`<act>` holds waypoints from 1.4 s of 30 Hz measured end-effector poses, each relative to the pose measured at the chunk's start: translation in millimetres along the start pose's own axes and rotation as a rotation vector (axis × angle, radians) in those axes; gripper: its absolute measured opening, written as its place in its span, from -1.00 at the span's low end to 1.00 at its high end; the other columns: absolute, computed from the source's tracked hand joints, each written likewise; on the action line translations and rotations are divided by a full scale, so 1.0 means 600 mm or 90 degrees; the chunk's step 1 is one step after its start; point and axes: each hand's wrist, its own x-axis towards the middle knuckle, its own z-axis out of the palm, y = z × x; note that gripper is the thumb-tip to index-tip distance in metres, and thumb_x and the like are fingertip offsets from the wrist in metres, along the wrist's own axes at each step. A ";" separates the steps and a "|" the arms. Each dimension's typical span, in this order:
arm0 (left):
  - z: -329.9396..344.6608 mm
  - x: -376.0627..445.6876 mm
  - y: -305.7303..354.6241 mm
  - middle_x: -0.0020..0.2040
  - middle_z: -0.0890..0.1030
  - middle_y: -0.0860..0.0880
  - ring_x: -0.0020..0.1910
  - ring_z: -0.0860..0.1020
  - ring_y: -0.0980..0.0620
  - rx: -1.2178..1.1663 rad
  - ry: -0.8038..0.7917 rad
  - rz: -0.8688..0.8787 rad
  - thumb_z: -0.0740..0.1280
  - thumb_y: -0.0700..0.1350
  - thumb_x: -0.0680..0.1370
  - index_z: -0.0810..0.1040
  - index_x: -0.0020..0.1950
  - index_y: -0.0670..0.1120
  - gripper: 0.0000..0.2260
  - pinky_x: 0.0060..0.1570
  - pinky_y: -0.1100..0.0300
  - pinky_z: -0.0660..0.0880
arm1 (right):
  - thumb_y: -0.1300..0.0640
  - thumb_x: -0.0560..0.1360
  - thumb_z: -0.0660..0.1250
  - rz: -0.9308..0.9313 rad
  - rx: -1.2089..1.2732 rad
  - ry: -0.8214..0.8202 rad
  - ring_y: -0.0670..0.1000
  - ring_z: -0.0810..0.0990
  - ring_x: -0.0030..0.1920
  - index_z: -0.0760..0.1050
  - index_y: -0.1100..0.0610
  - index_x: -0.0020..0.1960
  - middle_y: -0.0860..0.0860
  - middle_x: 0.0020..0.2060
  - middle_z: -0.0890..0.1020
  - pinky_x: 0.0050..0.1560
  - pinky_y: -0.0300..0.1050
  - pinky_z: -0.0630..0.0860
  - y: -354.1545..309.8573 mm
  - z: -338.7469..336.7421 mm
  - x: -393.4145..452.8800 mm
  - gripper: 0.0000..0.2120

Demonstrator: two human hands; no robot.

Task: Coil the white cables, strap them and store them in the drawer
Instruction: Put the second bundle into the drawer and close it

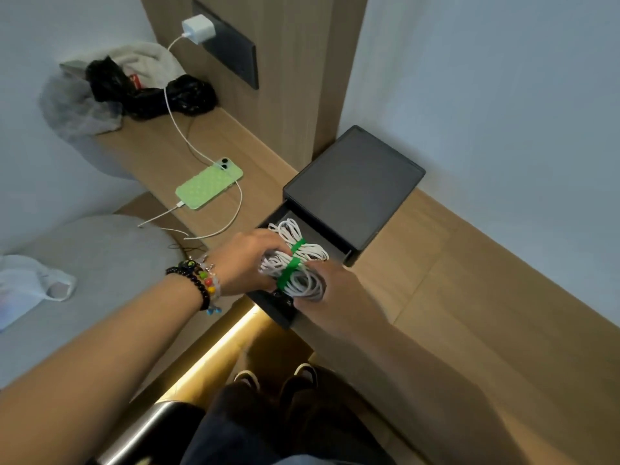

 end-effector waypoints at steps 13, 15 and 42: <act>0.028 0.046 -0.142 0.27 0.54 -0.06 0.25 0.49 0.01 -0.090 -0.057 0.183 0.52 -0.01 0.33 0.54 0.30 -0.07 -0.44 0.23 0.09 0.48 | -0.14 0.42 0.29 0.115 -0.086 0.079 0.00 0.48 0.24 0.41 0.02 0.35 -0.06 0.25 0.55 0.11 -0.21 0.05 -0.012 0.103 0.041 -0.46; 0.032 0.051 -0.154 0.26 0.54 -0.06 0.22 0.52 0.00 -0.068 -0.054 0.221 0.45 0.06 0.35 0.53 0.29 -0.05 -0.47 0.16 0.08 0.53 | -0.11 0.43 0.29 0.136 -0.071 0.073 0.01 0.47 0.25 0.41 0.05 0.35 -0.05 0.24 0.55 0.19 -0.18 0.08 -0.013 0.115 0.043 -0.47; 0.068 0.068 -0.211 0.57 0.04 -0.22 0.56 -0.03 -0.11 0.298 -0.106 0.367 -0.03 0.51 0.44 -0.05 0.56 -0.22 -0.02 0.42 -0.24 0.05 | -0.20 0.56 0.03 0.288 -0.151 0.222 0.02 -0.11 0.57 -0.01 0.16 0.56 0.06 0.55 0.09 0.54 0.03 -0.06 -0.060 0.236 -0.016 -0.30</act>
